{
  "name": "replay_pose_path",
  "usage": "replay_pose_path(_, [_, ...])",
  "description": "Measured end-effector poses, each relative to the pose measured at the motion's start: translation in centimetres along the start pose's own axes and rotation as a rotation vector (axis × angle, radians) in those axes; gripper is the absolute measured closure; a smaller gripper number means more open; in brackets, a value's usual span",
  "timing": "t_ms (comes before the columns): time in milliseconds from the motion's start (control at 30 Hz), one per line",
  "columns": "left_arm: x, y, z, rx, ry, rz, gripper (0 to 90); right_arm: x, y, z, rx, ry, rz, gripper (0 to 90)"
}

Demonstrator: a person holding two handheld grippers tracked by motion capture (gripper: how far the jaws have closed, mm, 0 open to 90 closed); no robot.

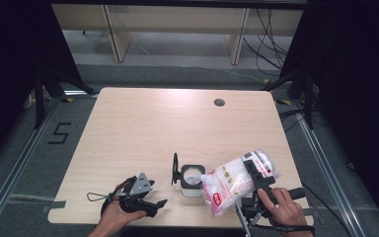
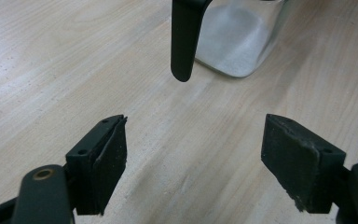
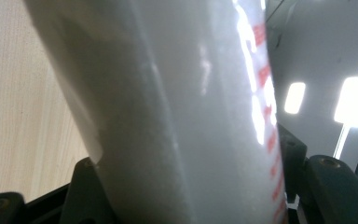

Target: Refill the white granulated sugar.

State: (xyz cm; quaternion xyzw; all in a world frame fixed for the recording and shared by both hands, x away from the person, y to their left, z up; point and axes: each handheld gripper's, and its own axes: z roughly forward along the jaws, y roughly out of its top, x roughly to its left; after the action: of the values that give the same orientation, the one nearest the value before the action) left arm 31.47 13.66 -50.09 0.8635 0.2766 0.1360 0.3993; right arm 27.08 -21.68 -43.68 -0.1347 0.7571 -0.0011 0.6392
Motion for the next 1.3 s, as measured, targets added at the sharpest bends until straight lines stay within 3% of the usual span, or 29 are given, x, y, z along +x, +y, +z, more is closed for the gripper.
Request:
replay_pose_path(167, [-0.11,-0.05,0.02,-0.002,0.000,-0.021,22.0,0.19,-0.08,0.17,-0.026,-0.024,0.006,43.5])
replay_pose_path(200, [-0.03,-0.01,0.00,-0.005,-0.003,-0.005,22.0,0.20,-0.08,0.17,-0.025,-0.024,0.007,43.5])
replay_pose_path(333, [-0.01,-0.02,-0.01,0.002,-0.001,-0.005,22.0,0.15,-0.07,0.14,-0.022,-0.020,0.004,43.5])
replay_pose_path(367, [-0.12,-0.07,0.06,0.000,0.000,-0.030,22.0,0.15,-0.09,0.15,-0.026,-0.025,0.005,43.5])
replay_pose_path(433, [-0.13,-0.06,0.04,-0.002,-0.001,-0.031,22.0,-0.05,-0.09,0.15,-0.036,-0.035,-0.012,43.6])
replay_pose_path(467, [-0.12,-0.06,0.05,0.000,0.001,-0.029,22.0,0.18,-0.14,0.10,-0.024,-0.027,0.024,43.6])
replay_pose_path(600, [0.04,0.00,-0.02,0.003,0.001,0.004,22.0,0.17,-0.18,0.07,-0.021,-0.021,0.025,43.6])
replay_pose_path(667, [-0.18,-0.07,0.06,-0.004,-0.005,-0.034,21.9,0.30,-0.18,-0.02,-0.005,-0.010,0.041,43.6])
replay_pose_path(800, [-0.18,-0.07,0.08,-0.004,-0.004,-0.034,22.0,0.16,-0.14,0.07,-0.020,-0.020,0.023,43.7])
replay_pose_path(867, [-0.02,-0.01,0.03,-0.002,-0.002,-0.002,22.0,0.16,-0.13,0.08,-0.022,-0.021,0.021,43.7])
replay_pose_path(933, [-0.02,-0.01,0.03,-0.003,-0.002,-0.003,22.0,0.12,-0.07,-0.02,-0.009,-0.011,0.020,43.7])
replay_pose_path(1000, [-0.18,-0.07,0.08,-0.004,-0.004,-0.034,22.0,-0.23,0.01,-0.01,-0.016,-0.012,-0.028,43.7])
replay_pose_path(1100, [-0.03,-0.01,0.04,-0.002,-0.002,-0.004,22.0,-0.18,-0.01,-0.04,-0.016,-0.014,-0.012,43.7])
replay_pose_path(1133, [-0.07,-0.02,0.03,-0.001,-0.006,-0.008,22.0,-0.25,0.01,-0.09,-0.012,-0.011,-0.019,43.7])
replay_pose_path(1167, [-0.23,-0.07,0.09,-0.005,-0.008,-0.037,22.0,-0.27,0.01,-0.05,-0.016,-0.011,-0.022,43.7])
replay_pose_path(1200, [-0.21,-0.07,0.08,-0.004,-0.008,-0.034,22.0,-0.16,-0.05,0.08,-0.034,-0.029,-0.016,43.7])
replay_pose_path(1300, [-0.17,-0.07,0.08,-0.004,-0.003,-0.033,22.0,-0.24,0.01,-0.07,-0.014,-0.013,-0.023,43.7])
